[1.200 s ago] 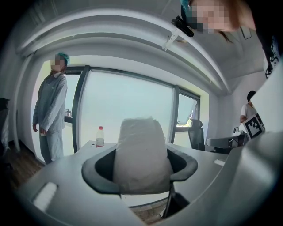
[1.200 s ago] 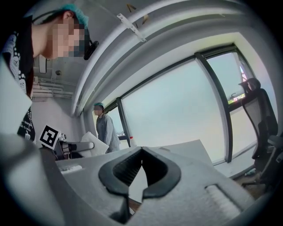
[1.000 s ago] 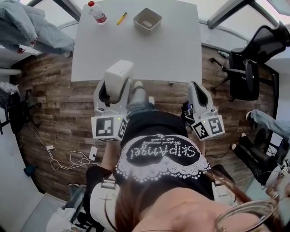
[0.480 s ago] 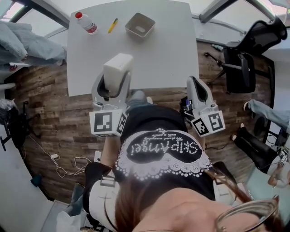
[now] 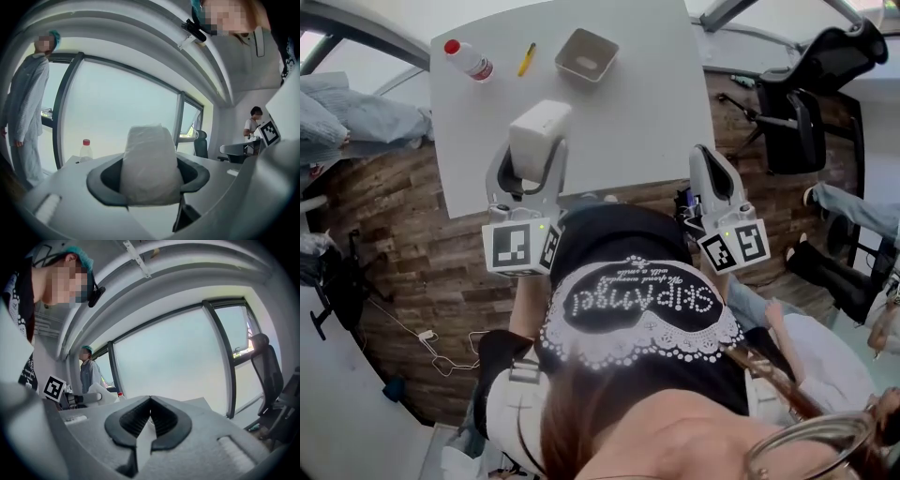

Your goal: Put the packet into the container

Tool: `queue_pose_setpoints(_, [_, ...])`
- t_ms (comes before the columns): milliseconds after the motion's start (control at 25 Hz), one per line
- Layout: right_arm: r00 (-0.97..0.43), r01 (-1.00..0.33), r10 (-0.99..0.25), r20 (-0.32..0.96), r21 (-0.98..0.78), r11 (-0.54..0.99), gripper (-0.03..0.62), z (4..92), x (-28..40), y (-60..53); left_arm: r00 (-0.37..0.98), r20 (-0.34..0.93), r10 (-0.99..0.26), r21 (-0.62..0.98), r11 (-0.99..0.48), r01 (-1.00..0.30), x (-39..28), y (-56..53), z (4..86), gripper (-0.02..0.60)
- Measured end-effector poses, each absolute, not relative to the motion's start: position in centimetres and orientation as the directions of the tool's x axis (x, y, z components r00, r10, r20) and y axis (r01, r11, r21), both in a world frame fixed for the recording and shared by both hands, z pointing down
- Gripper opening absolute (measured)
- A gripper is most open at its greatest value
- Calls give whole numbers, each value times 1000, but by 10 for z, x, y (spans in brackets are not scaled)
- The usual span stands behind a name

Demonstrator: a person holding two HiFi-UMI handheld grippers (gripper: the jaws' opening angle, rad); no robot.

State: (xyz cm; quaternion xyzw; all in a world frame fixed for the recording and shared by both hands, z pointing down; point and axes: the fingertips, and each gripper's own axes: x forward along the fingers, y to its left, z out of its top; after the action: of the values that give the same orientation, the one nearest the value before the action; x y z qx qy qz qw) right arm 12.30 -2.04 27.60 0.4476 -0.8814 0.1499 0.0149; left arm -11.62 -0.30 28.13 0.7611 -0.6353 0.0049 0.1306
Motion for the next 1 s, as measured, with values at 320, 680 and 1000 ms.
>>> queue_pose_setpoints(320, [-537,-838,-827,169,-221,499,-5,275,133,-27,183,165,-969,173,-154,-973,-138,-14,274,284])
queue_pose_setpoints(680, [-474,-879,-851,226,-178,443,-5,275,137,-30,85,217,-972,159,-51,-986,-189,-9,289,284])
queue_pose_setpoints(1000, [-503,-864,-825,256,-176,472,-5,280,146,-60,64,241,-968,190,-17,-982,-166,-11,295,284])
